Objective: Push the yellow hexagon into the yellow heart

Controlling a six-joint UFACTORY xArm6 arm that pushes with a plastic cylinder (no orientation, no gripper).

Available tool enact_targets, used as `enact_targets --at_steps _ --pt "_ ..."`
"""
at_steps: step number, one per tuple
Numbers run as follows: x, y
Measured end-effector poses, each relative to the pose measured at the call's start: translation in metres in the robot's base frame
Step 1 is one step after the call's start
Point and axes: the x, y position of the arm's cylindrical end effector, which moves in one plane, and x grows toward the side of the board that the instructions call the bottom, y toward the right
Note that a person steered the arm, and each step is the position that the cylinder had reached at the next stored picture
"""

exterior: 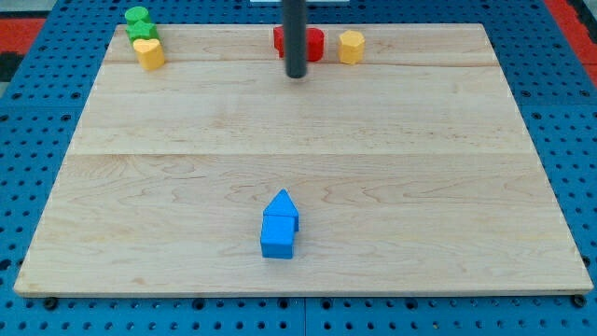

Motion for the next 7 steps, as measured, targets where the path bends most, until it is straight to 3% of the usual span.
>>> enact_targets --at_steps 2,3,4,5,7 --pt "-0.016 0.108" --pt "-0.052 0.127" --pt "-0.082 0.111" --pt "-0.072 0.067" --pt "-0.008 0.027"
